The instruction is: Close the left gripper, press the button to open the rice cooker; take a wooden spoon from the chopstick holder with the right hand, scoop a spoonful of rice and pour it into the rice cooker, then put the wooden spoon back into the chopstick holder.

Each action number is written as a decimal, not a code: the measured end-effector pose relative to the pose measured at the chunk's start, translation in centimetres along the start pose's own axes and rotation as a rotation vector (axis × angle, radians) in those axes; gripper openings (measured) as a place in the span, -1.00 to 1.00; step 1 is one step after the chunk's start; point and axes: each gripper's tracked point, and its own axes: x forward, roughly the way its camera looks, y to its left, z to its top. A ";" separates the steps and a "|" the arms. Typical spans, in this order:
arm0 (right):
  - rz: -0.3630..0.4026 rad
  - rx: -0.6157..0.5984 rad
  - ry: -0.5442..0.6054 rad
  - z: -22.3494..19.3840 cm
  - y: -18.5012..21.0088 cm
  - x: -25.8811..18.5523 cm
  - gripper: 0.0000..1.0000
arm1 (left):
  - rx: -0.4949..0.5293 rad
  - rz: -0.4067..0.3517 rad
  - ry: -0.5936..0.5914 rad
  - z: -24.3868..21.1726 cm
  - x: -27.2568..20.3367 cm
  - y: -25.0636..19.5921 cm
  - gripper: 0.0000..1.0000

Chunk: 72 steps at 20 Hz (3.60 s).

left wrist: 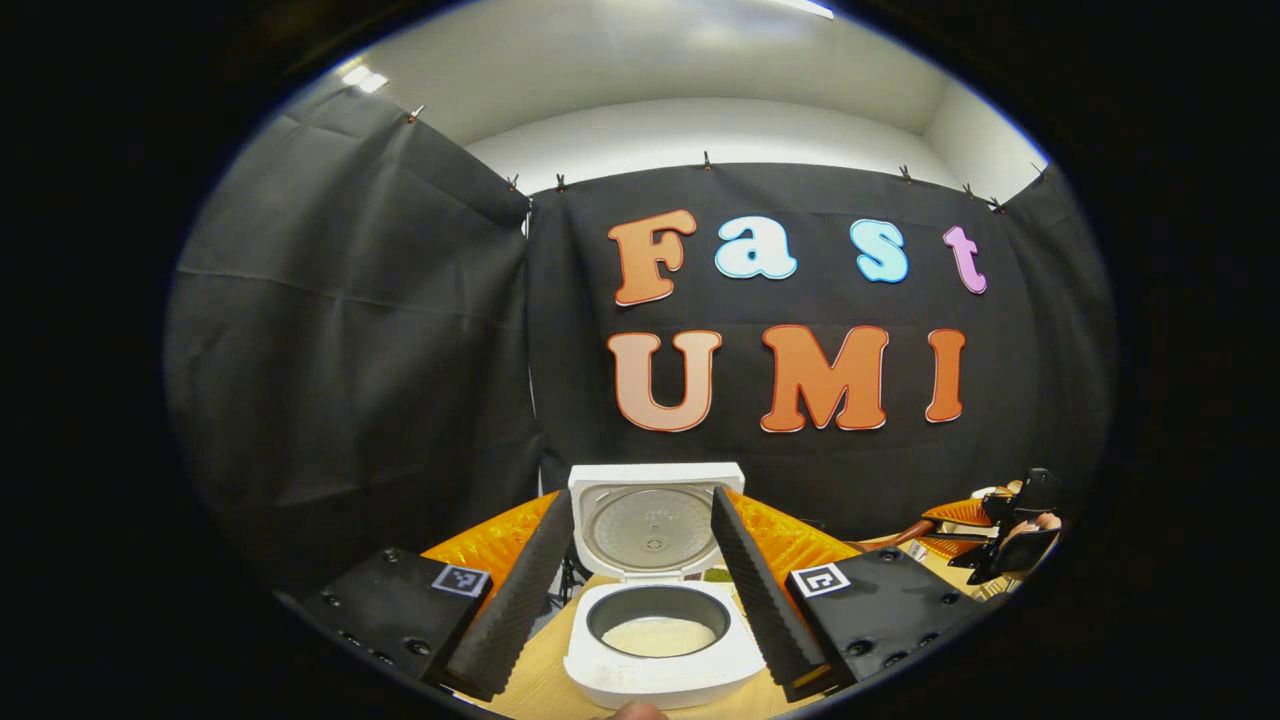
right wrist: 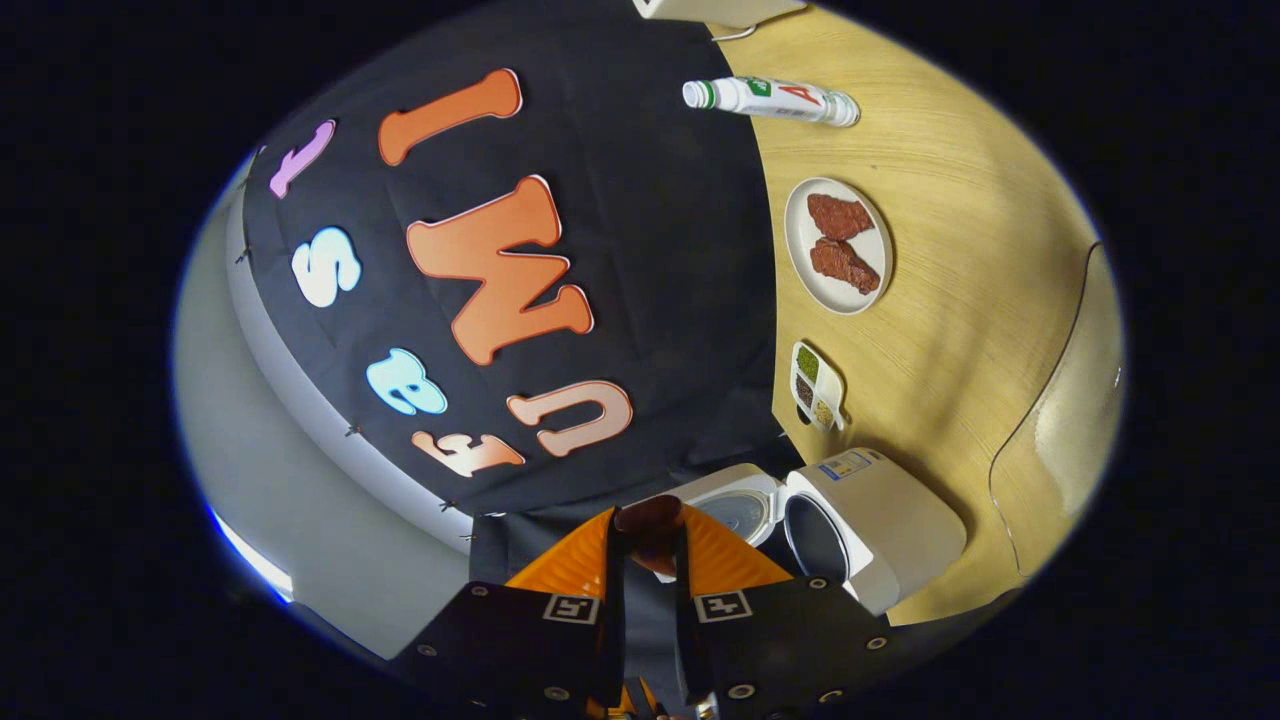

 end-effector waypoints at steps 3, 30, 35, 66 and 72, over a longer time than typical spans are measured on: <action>-0.034 -0.051 0.019 -2.0 -0.3 3.1 -0.60 | -0.007 0.031 0.007 -0.6 -0.4 2.1 0.87; -0.154 -1.346 0.183 -18.7 -1.8 16.3 -0.59 | -0.038 0.163 0.037 -3.3 -2.8 9.0 0.89; -0.046 -1.558 0.146 -20.3 1.5 15.1 -0.60 | -0.039 0.170 0.028 -2.9 -3.4 8.9 0.88; -0.082 -1.338 -0.148 -1.4 10.6 -2.5 -0.60 | 0.013 0.073 -0.002 -0.2 -1.1 2.3 0.87; -0.278 -1.311 -0.294 7.8 7.5 -10.2 -0.60 | 0.017 -0.002 0.004 -0.1 -0.3 -2.5 0.88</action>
